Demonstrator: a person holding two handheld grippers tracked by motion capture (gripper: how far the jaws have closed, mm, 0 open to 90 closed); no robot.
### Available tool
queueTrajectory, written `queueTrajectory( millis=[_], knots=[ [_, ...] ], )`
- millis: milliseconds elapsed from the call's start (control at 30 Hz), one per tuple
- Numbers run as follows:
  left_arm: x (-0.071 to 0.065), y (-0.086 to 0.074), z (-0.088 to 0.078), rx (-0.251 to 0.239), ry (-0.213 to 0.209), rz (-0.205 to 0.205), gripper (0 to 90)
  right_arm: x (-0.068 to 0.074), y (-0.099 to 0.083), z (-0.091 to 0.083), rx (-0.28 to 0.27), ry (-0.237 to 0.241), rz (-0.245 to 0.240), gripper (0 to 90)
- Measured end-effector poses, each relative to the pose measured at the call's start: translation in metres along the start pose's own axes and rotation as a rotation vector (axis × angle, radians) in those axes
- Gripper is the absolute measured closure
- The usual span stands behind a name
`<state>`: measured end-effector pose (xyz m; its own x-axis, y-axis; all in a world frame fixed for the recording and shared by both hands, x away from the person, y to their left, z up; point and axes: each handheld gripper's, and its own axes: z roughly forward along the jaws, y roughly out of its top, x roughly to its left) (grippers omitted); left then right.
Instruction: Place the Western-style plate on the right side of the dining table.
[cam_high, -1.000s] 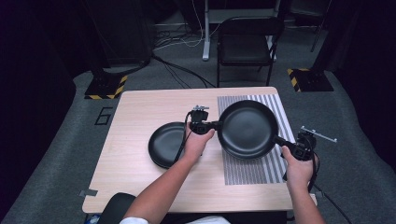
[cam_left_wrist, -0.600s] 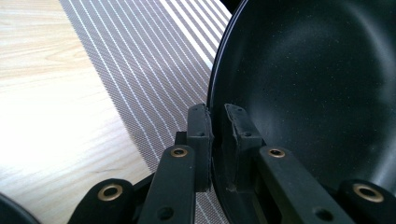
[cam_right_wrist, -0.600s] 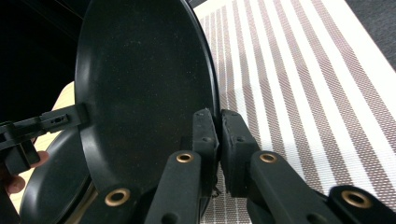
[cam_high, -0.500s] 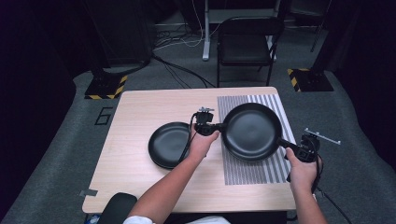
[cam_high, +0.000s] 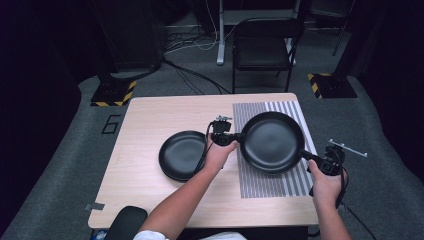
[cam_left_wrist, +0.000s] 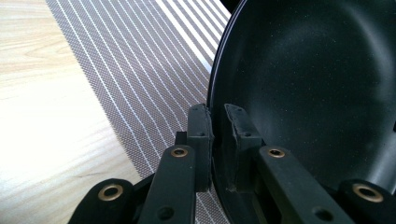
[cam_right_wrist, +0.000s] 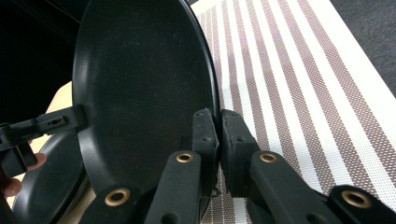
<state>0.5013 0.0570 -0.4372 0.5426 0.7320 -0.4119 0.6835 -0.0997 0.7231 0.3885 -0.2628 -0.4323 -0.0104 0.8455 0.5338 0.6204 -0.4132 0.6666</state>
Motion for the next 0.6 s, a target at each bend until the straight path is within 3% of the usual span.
queueTrajectory(
  millis=[600],
  knots=[
    [0.0023,-0.0043,0.0095,0.016,0.005,-0.007,81.4,-0.0070,-0.0033,0.0051,0.004,-0.011,0.010,85.0]
  ],
)
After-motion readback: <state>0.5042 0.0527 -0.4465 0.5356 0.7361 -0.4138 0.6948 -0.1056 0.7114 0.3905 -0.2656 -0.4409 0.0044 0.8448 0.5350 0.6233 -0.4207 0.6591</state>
